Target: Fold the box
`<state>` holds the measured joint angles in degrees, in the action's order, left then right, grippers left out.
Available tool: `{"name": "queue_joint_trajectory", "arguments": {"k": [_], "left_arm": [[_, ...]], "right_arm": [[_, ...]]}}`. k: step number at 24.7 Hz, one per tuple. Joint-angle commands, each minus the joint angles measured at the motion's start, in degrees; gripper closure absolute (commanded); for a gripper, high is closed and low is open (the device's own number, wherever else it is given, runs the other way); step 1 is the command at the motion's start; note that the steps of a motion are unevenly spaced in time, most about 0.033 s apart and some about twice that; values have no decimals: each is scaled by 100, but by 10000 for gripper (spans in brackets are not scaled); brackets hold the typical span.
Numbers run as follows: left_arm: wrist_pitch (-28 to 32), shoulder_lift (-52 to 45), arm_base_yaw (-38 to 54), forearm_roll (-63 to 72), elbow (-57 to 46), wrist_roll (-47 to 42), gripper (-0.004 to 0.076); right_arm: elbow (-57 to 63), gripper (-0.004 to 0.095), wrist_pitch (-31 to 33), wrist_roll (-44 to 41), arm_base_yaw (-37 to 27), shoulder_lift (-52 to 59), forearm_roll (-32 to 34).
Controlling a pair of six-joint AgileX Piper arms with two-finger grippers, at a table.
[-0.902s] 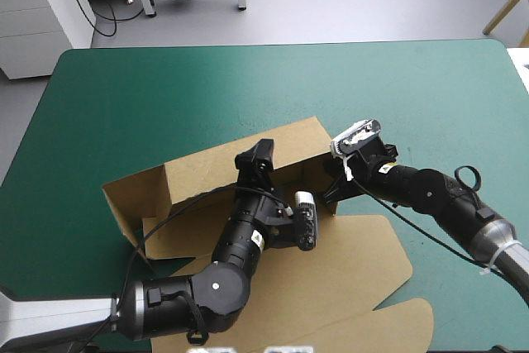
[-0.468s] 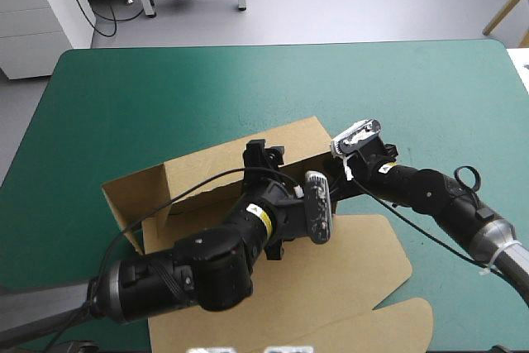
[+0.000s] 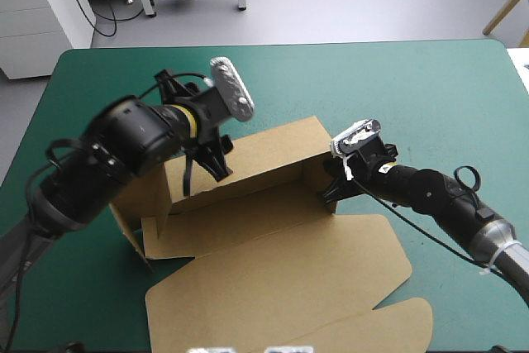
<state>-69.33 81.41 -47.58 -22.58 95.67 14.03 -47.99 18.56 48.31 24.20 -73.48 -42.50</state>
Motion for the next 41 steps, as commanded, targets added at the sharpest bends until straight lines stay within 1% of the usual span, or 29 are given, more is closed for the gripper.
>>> {"name": "queue_joint_trajectory", "arguments": {"k": [1,3,5,7,8,9,10,11,16,19,20,21,22,25,26,27,28,30,31,33,36,39,41], "left_arm": [[-312,-230,781,673,573,250,255],[-437,-236,1265,816,762,250,259],[-392,-313,1693,903,786,250,279],[-378,-398,2027,968,786,250,309],[-378,-454,2188,1012,786,250,325],[-389,-505,2334,1037,786,250,339],[-401,-604,2559,1064,786,250,360],[-401,-671,2673,1113,786,250,365],[-343,-947,3036,1179,786,250,367],[-320,-1041,3063,1139,786,250,367],[-320,-1067,3063,1114,786,250,367],[-320,-1067,3063,1114,786,250,367],[-320,-1067,3063,1114,786,250,367],[-320,-1067,3063,1114,786,250,367],[-308,-1067,3063,1114,786,250,367],[-292,-1067,3063,1114,786,250,367],[-225,-1067,3063,1114,786,250,367],[-182,-1067,3063,1114,786,250,367],[-182,-1067,3063,1114,786,250,367],[-182,-1067,3063,1165,786,237,367],[-182,-1067,3063,1177,786,237,367],[-182,-1067,3063,1177,786,228,367],[-182,-1067,3063,1177,786,228,367]], "right_arm": [[-137,927,-160,68,17,174,-54],[-137,927,-185,68,17,174,-54],[-137,927,-253,66,17,174,-54],[-137,927,-374,-84,17,185,-9],[-137,927,-450,-299,2,185,69],[-137,927,-479,-462,-27,185,201],[-137,927,-477,-781,-125,185,511],[-137,927,-477,-943,-198,185,659],[-137,927,-452,-1705,-649,245,1465],[-137,927,-335,-1915,-1017,416,1743],[-137,927,-169,-1915,-1257,545,1778],[-137,927,-85,-1915,-1346,595,1778],[-137,927,140,-1958,-1549,713,1788],[-137,927,612,-1980,-1804,900,1800],[-173,927,915,-1980,-1817,950,1860],[-249,927,1088,-1993,-1817,959,1872],[-430,927,1587,-2059,-1817,959,1872],[-852,927,2282,-2540,-1817,902,2027],[-1105,927,2584,-2822,-1817,841,2205],[-1534,927,2989,-3116,-1817,627,2532],[-1968,927,3360,-3340,-1817,281,2726],[-2431,927,3708,-3343,-1817,-199,2779],[-2706,927,3825,-3343,-1817,-514,2788]]}}
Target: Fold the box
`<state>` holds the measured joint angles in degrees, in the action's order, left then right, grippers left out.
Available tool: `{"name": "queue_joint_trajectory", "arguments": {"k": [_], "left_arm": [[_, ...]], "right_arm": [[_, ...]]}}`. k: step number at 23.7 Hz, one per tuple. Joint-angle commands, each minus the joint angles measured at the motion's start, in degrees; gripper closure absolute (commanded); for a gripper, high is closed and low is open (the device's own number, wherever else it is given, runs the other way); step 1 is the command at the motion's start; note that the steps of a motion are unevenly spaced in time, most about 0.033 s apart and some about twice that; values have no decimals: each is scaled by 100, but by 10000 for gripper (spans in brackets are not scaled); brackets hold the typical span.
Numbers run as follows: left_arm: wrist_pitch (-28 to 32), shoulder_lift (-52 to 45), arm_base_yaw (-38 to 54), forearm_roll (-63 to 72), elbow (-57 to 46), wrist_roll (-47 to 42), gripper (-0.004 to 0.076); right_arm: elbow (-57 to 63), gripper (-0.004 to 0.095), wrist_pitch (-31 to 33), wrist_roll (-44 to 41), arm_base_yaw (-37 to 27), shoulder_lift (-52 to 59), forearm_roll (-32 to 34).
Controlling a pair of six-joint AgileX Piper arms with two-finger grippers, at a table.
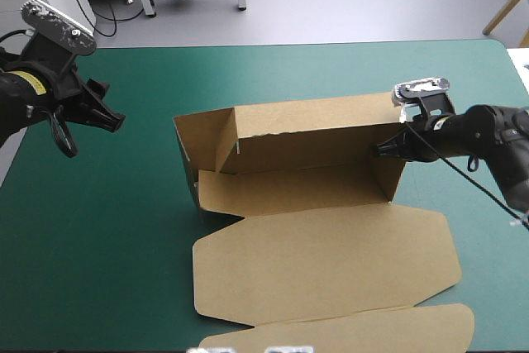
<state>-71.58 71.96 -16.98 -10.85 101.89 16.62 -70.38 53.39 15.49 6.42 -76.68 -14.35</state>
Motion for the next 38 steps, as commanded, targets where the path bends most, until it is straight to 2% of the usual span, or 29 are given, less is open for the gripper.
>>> {"name": "queue_joint_trajectory", "arguments": {"k": [1,8,12,16,18,19,20,21,22,24,26,28,32,38], "left_arm": [[43,-122,2,4,164,-31,367],[-21,-122,2,-18,164,-31,367],[-84,-122,2,-43,164,-31,367],[-73,-122,2,-43,164,-31,367],[-66,-122,2,-43,164,-31,367],[-37,-122,2,-43,164,-31,367],[-25,-122,2,-43,164,-31,367],[-25,-122,2,-43,164,-31,367],[-25,-122,2,-43,164,-31,367],[-25,-122,2,-43,164,-31,367],[-46,-122,2,-43,164,-31,367],[-46,-112,2,-43,164,-31,367],[-46,-80,2,-56,164,-163,367],[-46,-73,2,-272,152,-360,367]], "right_arm": [[-622,927,404,-95,-40,-377,-27],[-1795,927,933,-146,-40,-1574,-23],[-2891,927,1046,-252,-40,-2526,-23],[-3484,919,1055,-265,-40,-3094,34],[-3733,849,1055,-265,-40,-3402,44],[-3826,755,1001,-265,-40,-3548,44],[-3844,610,866,-241,-40,-3628,44],[-3844,524,792,-218,-40,-3636,44],[-3844,377,681,-219,-40,-3636,44],[-3955,169,709,-229,-40,-3608,44],[-4343,121,1132,-253,-40,-3608,47],[-4778,126,1571,-396,-40,-3598,47],[-4946,126,1562,-541,-40,-3333,0],[-4956,126,1562,-859,-40,-2521,415]]}}
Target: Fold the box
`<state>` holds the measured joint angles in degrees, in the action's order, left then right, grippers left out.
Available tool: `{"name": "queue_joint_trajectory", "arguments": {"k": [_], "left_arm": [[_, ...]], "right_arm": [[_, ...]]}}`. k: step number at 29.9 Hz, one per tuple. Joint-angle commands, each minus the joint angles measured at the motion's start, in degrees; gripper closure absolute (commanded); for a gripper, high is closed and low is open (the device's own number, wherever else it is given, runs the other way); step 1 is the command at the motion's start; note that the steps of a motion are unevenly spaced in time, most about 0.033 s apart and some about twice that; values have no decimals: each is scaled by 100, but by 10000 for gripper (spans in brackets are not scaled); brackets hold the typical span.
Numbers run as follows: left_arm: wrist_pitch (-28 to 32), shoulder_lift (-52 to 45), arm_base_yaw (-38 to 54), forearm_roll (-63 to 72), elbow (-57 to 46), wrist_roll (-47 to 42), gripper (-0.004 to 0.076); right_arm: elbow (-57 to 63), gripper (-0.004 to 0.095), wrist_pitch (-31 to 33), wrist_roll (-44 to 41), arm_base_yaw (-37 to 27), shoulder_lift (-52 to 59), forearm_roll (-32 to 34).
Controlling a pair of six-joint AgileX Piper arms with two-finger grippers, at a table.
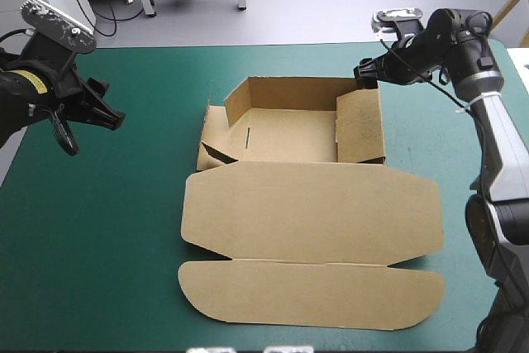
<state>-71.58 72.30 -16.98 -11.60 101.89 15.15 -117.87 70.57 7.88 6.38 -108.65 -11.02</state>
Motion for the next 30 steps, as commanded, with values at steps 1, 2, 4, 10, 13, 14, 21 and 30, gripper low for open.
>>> {"name": "queue_joint_trajectory", "arguments": {"k": [1,2,4,10,13,14,21,30], "left_arm": [[-46,-107,2,-310,136,-345,367],[-46,-107,2,-450,86,-468,367],[-48,-107,2,-801,-49,-725,367],[86,-107,2,-1262,-709,-1038,367],[285,-107,2,-1163,-1112,-1048,367],[381,-107,2,-1133,-1262,-1047,367],[775,-107,2,-964,-1984,-1083,367],[786,-107,2,-964,-2384,-1059,367]], "right_arm": [[-207,126,-156,-98,-36,779,81],[-187,126,-156,-117,-36,904,81],[-144,126,-156,-151,-36,1106,103],[206,126,-156,-239,-36,1341,334],[583,126,-156,-246,-36,1328,320],[720,126,-159,-246,-36,1290,295],[1255,126,-366,-307,-36,878,272],[1266,126,-415,-281,-36,17,53]]}}
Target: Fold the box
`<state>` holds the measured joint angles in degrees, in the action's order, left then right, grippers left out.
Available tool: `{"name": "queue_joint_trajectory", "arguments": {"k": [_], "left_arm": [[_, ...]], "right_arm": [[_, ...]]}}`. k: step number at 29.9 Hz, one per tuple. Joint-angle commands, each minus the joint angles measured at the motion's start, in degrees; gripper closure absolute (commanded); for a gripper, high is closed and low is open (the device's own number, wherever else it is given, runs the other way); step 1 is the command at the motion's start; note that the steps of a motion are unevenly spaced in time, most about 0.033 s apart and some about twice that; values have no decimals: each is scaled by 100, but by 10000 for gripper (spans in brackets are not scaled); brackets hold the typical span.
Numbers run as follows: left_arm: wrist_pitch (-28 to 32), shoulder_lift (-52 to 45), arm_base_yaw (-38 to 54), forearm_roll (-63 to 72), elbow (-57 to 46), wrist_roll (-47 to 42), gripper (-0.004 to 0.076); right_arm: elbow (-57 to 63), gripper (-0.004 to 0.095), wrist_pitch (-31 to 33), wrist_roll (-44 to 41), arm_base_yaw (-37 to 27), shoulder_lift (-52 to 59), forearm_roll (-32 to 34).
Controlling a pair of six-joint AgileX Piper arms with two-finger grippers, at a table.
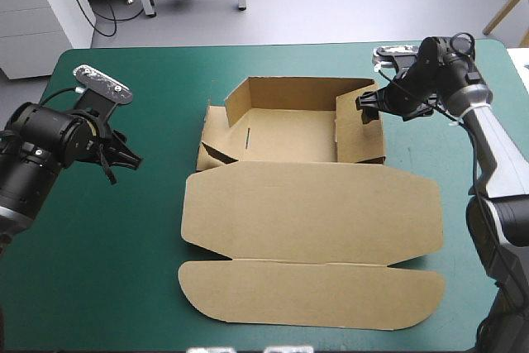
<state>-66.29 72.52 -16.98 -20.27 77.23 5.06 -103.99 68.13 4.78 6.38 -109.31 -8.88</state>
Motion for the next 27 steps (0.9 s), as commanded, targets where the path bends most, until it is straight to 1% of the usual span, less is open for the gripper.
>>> {"name": "queue_joint_trajectory", "arguments": {"k": [1,7,9,10,11,12,14,18,19,20,27], "left_arm": [[257,-130,2,-97,57,-49,367],[287,-130,2,-97,57,-49,367],[287,-130,2,-97,57,-49,367],[287,-130,2,-97,57,-49,367],[287,-130,2,-97,57,-49,367],[287,-130,2,-97,57,-49,367],[346,-130,2,-97,57,-49,367],[355,-130,2,-97,57,-49,367],[339,-130,2,-97,57,-49,367],[315,-130,2,-121,57,-49,367],[246,-130,14,-142,57,-49,368]], "right_arm": [[-122,126,-182,29,-36,15,-190],[-122,128,-310,67,-23,-306,-224],[-122,173,-369,67,-23,-357,-224],[-122,215,-385,77,-23,-366,-214],[-122,259,-397,96,-23,-366,-214],[-122,328,-422,121,-23,-366,-225],[-122,476,-433,121,-23,-366,-225],[-122,809,-433,132,-23,-366,-225],[-122,879,-433,147,-23,-366,-225],[-122,928,-433,193,-23,-366,-225],[-132,927,-403,456,-23,-329,-267]]}}
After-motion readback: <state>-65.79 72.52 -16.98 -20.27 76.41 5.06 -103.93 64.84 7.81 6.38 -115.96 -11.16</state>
